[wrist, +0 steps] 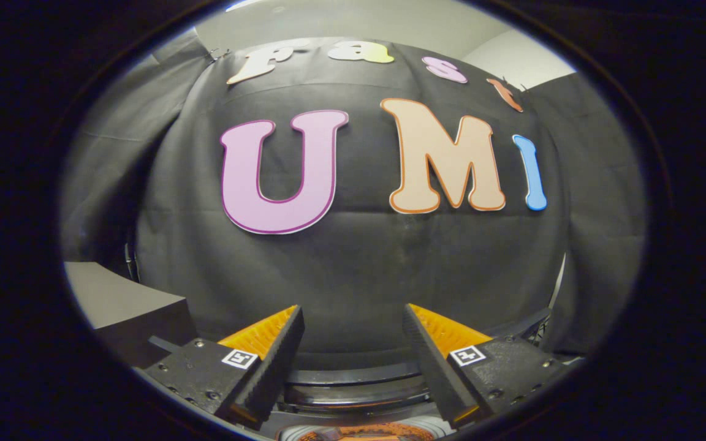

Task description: Put the clothes into the washing machine and then close the washing machine lid.

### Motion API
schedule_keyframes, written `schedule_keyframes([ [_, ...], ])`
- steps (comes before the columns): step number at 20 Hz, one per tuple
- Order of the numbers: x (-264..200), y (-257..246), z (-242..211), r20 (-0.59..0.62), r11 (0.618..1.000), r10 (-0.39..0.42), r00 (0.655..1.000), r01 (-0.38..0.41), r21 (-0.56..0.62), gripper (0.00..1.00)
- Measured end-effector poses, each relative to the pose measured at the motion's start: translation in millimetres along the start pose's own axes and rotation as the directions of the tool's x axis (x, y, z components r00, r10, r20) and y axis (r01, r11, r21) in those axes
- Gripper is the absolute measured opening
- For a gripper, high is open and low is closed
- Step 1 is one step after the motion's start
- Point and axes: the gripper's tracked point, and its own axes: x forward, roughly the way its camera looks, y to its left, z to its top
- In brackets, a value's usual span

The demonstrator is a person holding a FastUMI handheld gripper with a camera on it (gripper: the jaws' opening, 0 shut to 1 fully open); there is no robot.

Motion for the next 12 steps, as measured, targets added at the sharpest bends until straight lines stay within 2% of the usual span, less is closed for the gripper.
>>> schedule_keyframes([
  [12,-4.1,3.0,5.5,0.08,1.0,0.023,0.997,-0.024,0.007,0.98],
])
